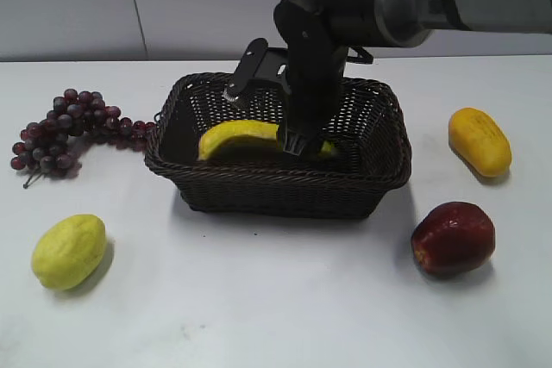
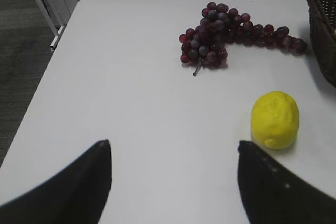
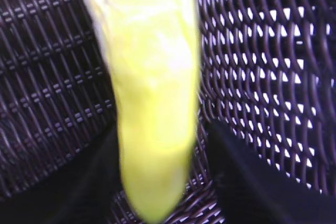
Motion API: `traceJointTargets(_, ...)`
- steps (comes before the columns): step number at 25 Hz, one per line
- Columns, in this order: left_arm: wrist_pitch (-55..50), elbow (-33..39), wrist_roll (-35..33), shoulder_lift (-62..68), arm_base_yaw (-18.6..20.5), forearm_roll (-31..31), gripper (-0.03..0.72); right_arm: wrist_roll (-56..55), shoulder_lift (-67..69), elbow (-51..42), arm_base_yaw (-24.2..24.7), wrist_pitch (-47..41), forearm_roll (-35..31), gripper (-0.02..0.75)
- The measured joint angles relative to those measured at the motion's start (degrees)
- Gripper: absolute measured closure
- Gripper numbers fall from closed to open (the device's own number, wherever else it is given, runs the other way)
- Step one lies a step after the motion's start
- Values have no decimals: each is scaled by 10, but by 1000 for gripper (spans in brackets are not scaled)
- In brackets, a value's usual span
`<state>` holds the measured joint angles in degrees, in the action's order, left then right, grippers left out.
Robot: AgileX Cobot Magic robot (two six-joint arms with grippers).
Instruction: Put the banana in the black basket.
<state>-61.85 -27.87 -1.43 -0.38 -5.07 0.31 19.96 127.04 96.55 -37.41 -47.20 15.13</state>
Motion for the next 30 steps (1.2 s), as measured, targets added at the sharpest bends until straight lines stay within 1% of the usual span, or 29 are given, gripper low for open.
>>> traceJointTargets(2, 0, 0, 0, 0, 0, 0, 133, -20, 0, 0, 0, -7, 0, 122)
traceJointTargets(3, 0, 0, 0, 0, 0, 0, 133, -31, -1, 1, 0, -13, 0, 109)
traceJointTargets(8, 0, 0, 0, 0, 0, 0, 133, -53, -18, 30, 6, -50, 5, 111)
traceJointTargets(10, 0, 0, 0, 0, 0, 0, 133, -68, -27, 56, 21, -73, -4, 118)
traceJointTargets(12, 0, 0, 0, 0, 0, 0, 133, -80, -33, 86, 47, -99, -12, 124)
traceJointTargets(15, 0, 0, 0, 0, 0, 0, 133, -106, -37, 118, 99, -141, -31, 132)
traceJointTargets(19, 0, 0, 0, 0, 0, 0, 133, -124, -37, 128, 178, -207, -76, 153)
traceJointTargets(21, 0, 0, 0, 0, 0, -3, 133, -127, -39, 128, 219, -216, -99, 157)
traceJointTargets(25, 0, 0, 0, 0, 0, 0, 133, -129, -64, 110, 286, -219, -157, 161)
traceJointTargets(30, 0, 0, 0, 0, 0, 0, 133, -131, -128, 54, 338, -220, -173, 162)
